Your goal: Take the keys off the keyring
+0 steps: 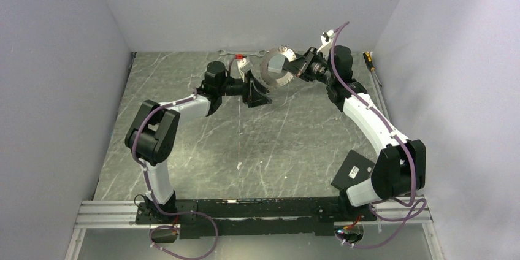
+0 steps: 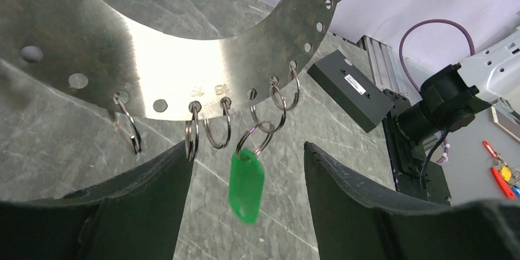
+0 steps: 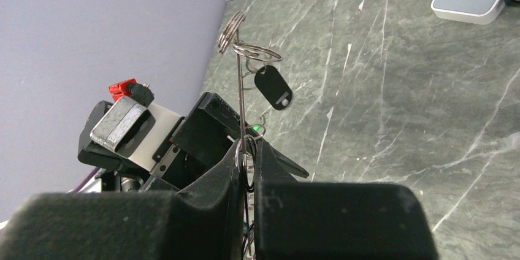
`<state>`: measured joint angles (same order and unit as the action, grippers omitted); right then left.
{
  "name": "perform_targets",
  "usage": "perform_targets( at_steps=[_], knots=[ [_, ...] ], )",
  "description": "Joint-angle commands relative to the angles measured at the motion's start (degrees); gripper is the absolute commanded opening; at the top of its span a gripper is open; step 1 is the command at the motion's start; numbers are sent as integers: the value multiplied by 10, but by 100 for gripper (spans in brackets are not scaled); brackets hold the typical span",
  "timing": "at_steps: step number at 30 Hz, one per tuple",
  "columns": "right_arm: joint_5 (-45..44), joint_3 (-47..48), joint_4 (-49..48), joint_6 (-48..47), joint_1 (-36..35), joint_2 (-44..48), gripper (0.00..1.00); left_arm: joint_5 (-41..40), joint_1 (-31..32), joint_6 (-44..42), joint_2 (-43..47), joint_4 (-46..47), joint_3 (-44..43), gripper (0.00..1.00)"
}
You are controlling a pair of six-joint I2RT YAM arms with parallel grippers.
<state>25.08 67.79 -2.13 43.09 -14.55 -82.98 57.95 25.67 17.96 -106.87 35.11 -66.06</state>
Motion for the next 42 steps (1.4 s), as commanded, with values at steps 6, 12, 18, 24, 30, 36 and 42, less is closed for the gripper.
perform_targets(
  at_steps=[6,12,18,24,30,36,42],
  knots=[
    [1,26,-28,21,-7,4,0,-11,11,28,-19,72,-14,63],
    [1,23,-31,23,-7,4,0,-4,14,39,-33,75,-27,55],
    [3,22,-33,26,-7,4,0,0,15,51,-35,88,-25,45],
    [-1,21,-31,23,-7,3,0,12,15,72,-29,106,-25,8],
    [-14,15,-28,8,3,10,0,35,5,60,16,67,-2,0],
    [-14,-12,-34,-14,15,15,0,56,-14,-30,61,-135,-19,0],
    [28,-61,-66,-40,22,15,0,25,-15,-202,72,-448,-113,0]
  ],
)
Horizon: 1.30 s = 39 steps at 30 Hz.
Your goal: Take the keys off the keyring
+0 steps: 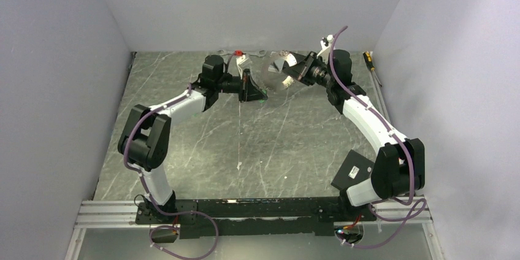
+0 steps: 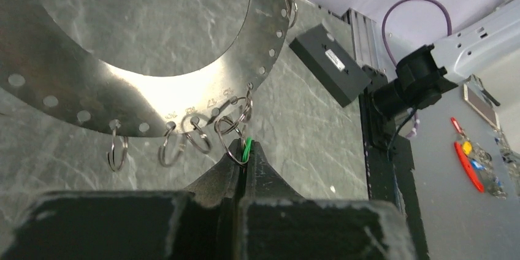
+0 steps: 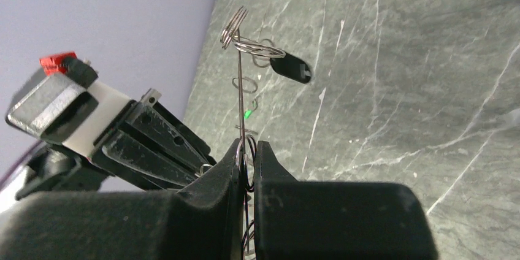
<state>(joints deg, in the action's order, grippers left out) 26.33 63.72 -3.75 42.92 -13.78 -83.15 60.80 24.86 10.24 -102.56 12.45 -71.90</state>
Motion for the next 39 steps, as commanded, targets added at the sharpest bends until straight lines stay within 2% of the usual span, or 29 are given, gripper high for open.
perform_targets(
  at_steps=[1,5,12,16,19,26,34,39],
  knots=[
    [23,-26,-51,-45,15,16,0,-9,-6,-138,30,-252,-68,0],
    [53,-42,-38,-76,19,12,1,-32,-6,-224,23,-393,-136,0],
    [142,-102,-77,-104,25,11,21,-79,4,-361,-4,-566,-232,0],
    [203,-124,-97,-121,32,9,36,-93,13,-406,-31,-655,-283,0],
    [229,-132,-84,-144,39,7,43,-109,21,-431,-48,-699,-312,0],
    [249,-122,40,-237,47,-22,65,-117,39,-442,-76,-726,-308,0],
    [282,-121,188,-380,68,-63,80,-100,42,-460,-147,-735,-267,0],
    [276,-91,322,-532,75,-88,91,-112,43,-471,-171,-748,-268,0]
  ],
)
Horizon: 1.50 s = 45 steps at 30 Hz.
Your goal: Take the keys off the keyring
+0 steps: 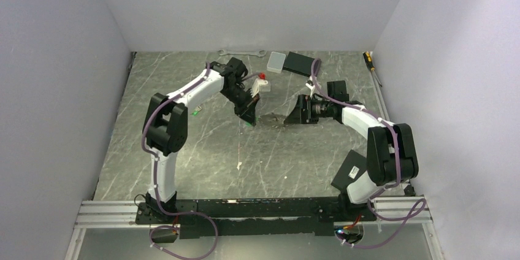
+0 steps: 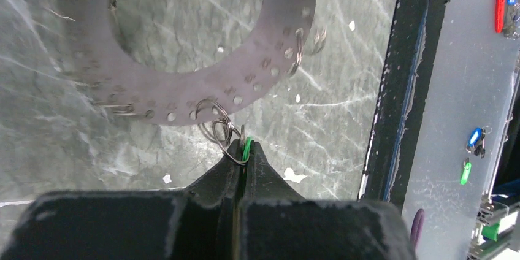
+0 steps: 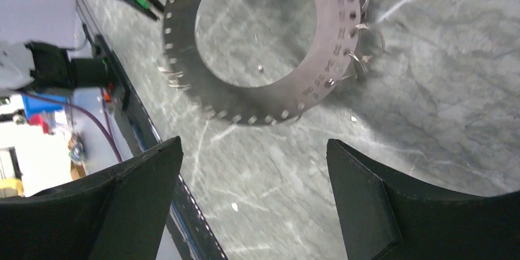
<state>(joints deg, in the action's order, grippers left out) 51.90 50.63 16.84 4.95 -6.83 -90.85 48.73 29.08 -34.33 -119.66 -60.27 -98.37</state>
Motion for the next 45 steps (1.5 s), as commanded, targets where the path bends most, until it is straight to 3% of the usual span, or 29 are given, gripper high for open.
perform_targets(
  at_steps=[1,5,8,11,14,20,23,33,45],
  knots=[
    [13,43,132,-178,6,-11,93,11,1,-23,0,-24,-4,0],
    [7,11,97,-220,12,47,93,30,3,-16,5,-37,-7,0],
    [28,-39,-57,-170,11,120,89,50,4,-15,8,-52,-9,0],
    [47,-79,-235,-94,-6,166,76,67,5,-13,6,-69,-20,0],
    [19,-81,-296,-107,-45,179,64,75,5,-9,1,-95,-44,0],
    [-31,-53,-234,-262,-125,172,50,87,6,-7,8,-111,-51,0],
    [-45,-55,-232,-293,-157,172,46,95,7,0,16,-105,-43,0],
    [-145,-43,-214,-361,-244,156,42,108,11,1,22,-110,-45,0],
    [-196,-33,-211,-394,-278,131,40,111,22,1,29,-109,-43,0]
  ],
)
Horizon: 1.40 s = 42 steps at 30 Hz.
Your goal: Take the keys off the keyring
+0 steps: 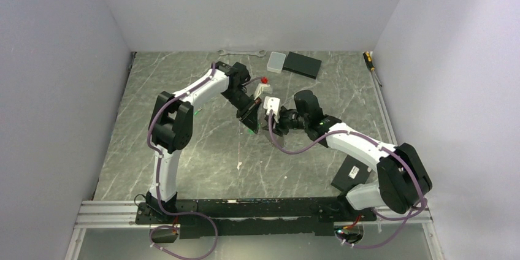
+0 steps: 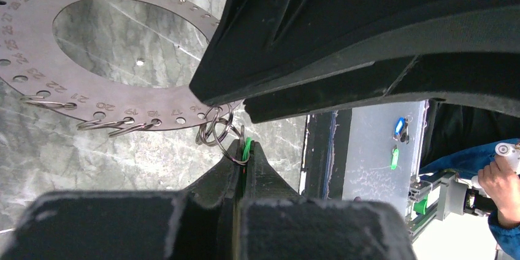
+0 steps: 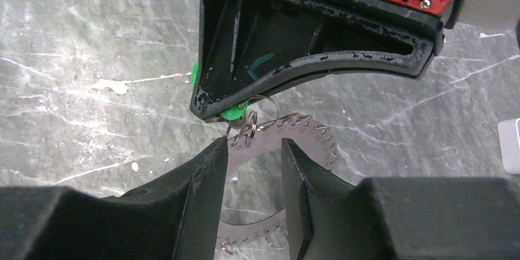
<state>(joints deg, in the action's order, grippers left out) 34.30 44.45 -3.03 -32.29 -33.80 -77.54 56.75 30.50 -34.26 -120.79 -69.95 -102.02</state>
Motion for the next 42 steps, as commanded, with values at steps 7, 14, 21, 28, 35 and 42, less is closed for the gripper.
perform_targets(
  at_steps=[7,14,21,28,35,42],
  knots=[
    [-40,31,-13,-33,-19,-9,38,32,11,-3,42,-14,-5,0],
    [-57,32,-8,-48,-26,-15,29,35,11,-6,44,-17,-10,0],
    [-72,26,-16,-50,-28,-15,14,42,10,-13,48,-22,-6,0],
    [-93,23,-25,-45,-27,-7,0,36,4,-17,54,-20,1,0],
    [-98,10,-48,-23,-25,6,0,37,-13,-19,56,-12,15,0],
    [-66,27,-22,-30,-25,-1,21,45,-13,-24,55,-15,14,0]
  ],
)
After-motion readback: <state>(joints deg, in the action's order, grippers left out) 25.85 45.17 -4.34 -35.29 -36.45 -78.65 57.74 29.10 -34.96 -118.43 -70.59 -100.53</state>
